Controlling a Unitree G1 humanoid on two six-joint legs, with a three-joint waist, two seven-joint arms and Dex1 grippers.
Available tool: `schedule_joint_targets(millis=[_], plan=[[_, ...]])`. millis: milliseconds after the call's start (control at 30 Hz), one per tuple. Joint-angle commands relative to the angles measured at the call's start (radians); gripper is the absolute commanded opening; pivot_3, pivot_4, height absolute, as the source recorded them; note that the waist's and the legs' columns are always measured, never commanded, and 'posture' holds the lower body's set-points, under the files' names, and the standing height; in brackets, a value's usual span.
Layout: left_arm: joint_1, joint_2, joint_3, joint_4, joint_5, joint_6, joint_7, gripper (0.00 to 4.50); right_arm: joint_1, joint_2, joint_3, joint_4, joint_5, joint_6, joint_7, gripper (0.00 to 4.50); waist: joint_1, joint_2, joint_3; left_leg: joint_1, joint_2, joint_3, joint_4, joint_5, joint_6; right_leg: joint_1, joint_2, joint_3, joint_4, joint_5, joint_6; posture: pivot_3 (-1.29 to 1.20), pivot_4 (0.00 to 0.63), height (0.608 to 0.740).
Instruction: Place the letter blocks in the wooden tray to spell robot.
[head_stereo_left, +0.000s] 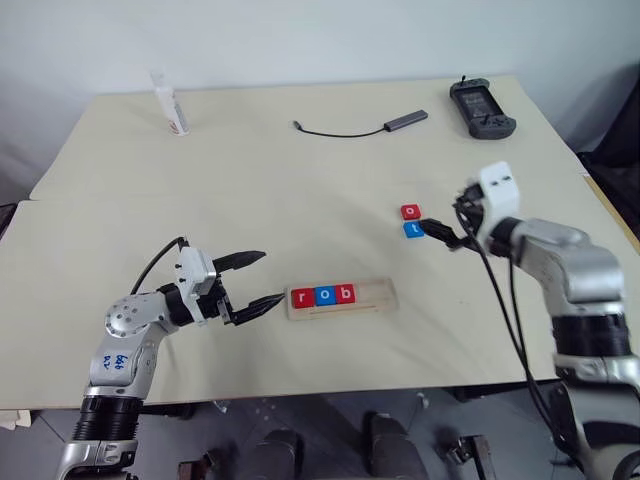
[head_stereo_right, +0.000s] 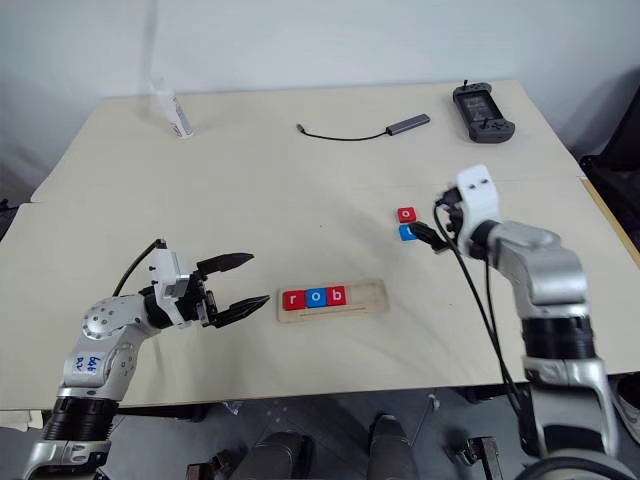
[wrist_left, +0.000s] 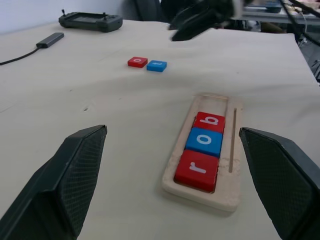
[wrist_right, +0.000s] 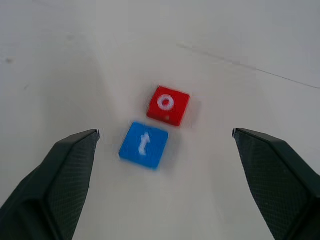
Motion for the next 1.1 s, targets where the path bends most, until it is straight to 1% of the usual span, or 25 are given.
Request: schedule_joint_targets(millis=[33,233,300,400,533,700,800,1000,1033,1100], plan=[[0.019,-0.001,0.012,-0.053,0.003,-0.021,0.020,4.50,-0.066,0.020,0.028,0.084,-0.055,-0.027,-0.037,4.47,0.001,0.000,0.000,0.000,-0.001,0.000,0.000,-0.001,0.001,0.000,0.000,0.000,0.001,0.000,0.000,0.00,0.150,0.740],[0.049,0.002,0.029,-0.088,-0.006,-0.002,0.065,4.50,-0.098,0.042,0.051,0.091,-0.074,0.002,-0.037,4.47,-0.004,0.000,0.000,-0.002,-0.002,0.000,0.001,-0.004,0.005,0.000,-0.002,-0.002,0.000,0.000,-0.001,0.00,0.150,0.740],[0.055,0.004,0.026,-0.095,-0.007,-0.002,0.068,4.50,-0.122,0.062,0.046,0.116,-0.080,0.003,-0.064,4.47,-0.007,0.000,0.000,-0.002,-0.001,0.000,0.001,-0.004,0.005,0.000,-0.002,-0.003,-0.001,0.000,-0.001,0.00,0.150,0.740],[0.057,0.004,0.024,-0.104,-0.013,0.001,0.067,4.50,-0.167,0.095,0.048,0.194,-0.101,0.002,-0.107,4.47,-0.018,0.000,0.000,-0.002,-0.001,0.000,0.001,-0.004,0.005,-0.001,-0.001,-0.002,0.000,0.000,-0.001,0.00,0.150,0.740],[0.051,0.008,0.017,-0.105,-0.013,0.009,0.058,4.50,-0.232,0.146,0.061,0.364,-0.129,-0.057,-0.125,4.47,-0.027,0.000,0.000,-0.002,-0.001,0.000,0.001,-0.004,0.005,0.000,-0.001,-0.002,0.000,0.000,-0.001,0.00,0.150,0.740],[0.039,0.014,0.015,-0.099,-0.008,0.005,0.048,4.50,-0.300,0.183,0.061,0.547,-0.169,-0.128,-0.162,4.47,-0.031,0.000,0.000,-0.002,-0.001,0.000,0.001,-0.004,0.005,-0.001,-0.001,-0.002,0.000,0.000,-0.001,0.00,0.150,0.740],[0.035,0.015,0.016,-0.097,-0.006,0.000,0.045,4.50,-0.320,0.199,0.046,0.594,-0.169,-0.158,-0.174,3.90,-0.031,0.000,0.000,-0.002,-0.001,0.000,0.001,-0.004,0.005,-0.001,-0.001,-0.003,0.001,0.000,-0.001,0.00,0.150,0.740],[0.029,0.011,0.010,-0.097,-0.005,-0.003,0.040,4.50,-0.321,0.210,0.035,0.590,-0.167,-0.192,-0.167,1.72,-0.032,0.000,0.000,-0.002,-0.001,0.000,0.002,-0.004,0.005,-0.001,-0.001,-0.003,0.001,0.000,-0.001,0.00,0.150,0.740],[0.026,0.008,0.008,-0.096,-0.004,-0.003,0.040,4.50,-0.321,0.210,0.029,0.578,-0.163,-0.197,-0.165,1.48,-0.032,0.000,0.000,-0.002,-0.001,0.000,0.002,-0.004,0.005,-0.001,-0.001,-0.003,0.001,0.000,-0.001,0.00,0.150,0.740],[0.022,0.004,0.003,-0.094,-0.004,-0.003,0.040,4.50,-0.325,0.205,0.021,0.554,-0.162,-0.204,-0.172,1.44,-0.032,0.000,0.000,-0.002,-0.001,0.000,0.002,-0.004,0.005,-0.001,-0.001,-0.003,0.001,0.000,-0.001,0.00,0.150,0.740]])
